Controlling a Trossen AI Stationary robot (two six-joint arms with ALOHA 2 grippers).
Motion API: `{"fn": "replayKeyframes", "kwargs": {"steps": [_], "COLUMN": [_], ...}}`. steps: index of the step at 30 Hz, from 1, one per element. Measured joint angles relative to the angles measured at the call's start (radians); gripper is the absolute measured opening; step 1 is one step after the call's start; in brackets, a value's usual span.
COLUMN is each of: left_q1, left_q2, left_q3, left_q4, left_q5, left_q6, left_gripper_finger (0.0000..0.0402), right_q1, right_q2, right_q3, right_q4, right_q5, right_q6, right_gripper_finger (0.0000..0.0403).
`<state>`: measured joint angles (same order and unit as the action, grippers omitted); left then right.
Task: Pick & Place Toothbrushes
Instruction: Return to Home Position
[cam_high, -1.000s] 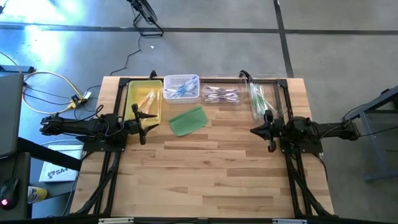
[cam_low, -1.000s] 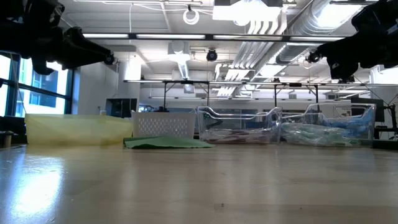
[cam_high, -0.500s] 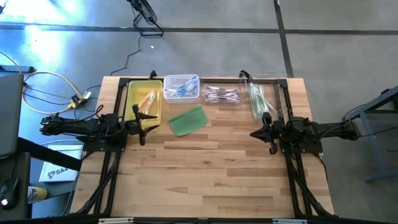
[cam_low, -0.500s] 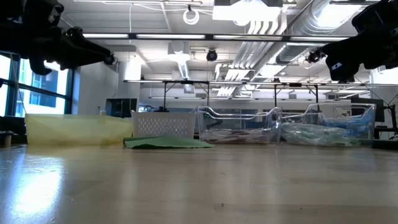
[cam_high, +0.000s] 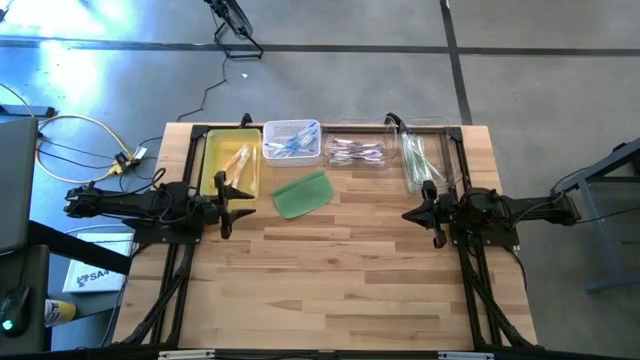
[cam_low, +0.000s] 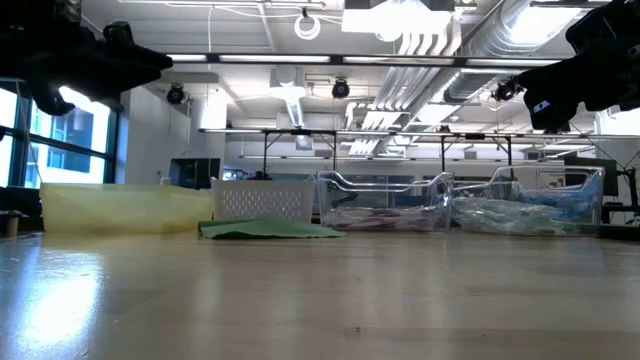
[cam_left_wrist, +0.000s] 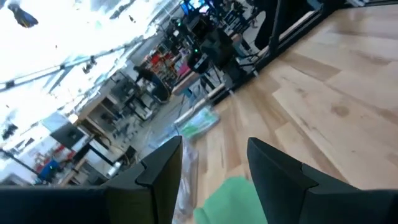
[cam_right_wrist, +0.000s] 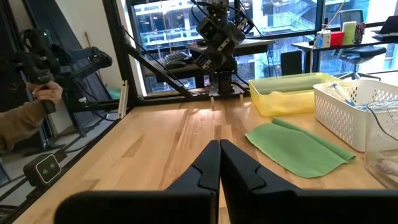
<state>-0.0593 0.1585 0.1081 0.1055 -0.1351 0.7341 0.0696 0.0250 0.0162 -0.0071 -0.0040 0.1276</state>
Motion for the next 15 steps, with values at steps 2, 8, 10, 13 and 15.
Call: {"fn": "replayKeyframes", "kwargs": {"steps": [2,8,10,13,15], "left_q1": [0.0,0.0,0.0,0.0,0.0], "left_q2": [-0.001,0.0,-0.001,0.0,0.0], "left_q3": [0.0,0.0,0.0,0.0,-0.003], "left_q4": [-0.003,-0.045,-0.056,-0.06,-0.06], "left_q5": [0.02,0.129,0.129,0.129,0.129], "left_q6": [0.017,-0.006,-0.014,-0.004,-0.001], "left_gripper_finger": [0.0169,0.0114,0.0095,0.0069,0.0054], "right_q1": [0.0,0.0,0.0,0.0,0.0], "right_q2": [0.0,0.0,0.0,0.0,0.0], "right_q3": [0.0,0.0,0.0,0.0,0.0], "right_q4": [0.0,0.0,0.001,0.001,0.001], "right_q5": [0.0,0.001,0.001,0.001,0.001], "right_q6": [0.0,0.0,0.0,0.0,0.0], "right_gripper_finger": [0.0002,0.0002,0.0002,0.0002,0.0002]}}
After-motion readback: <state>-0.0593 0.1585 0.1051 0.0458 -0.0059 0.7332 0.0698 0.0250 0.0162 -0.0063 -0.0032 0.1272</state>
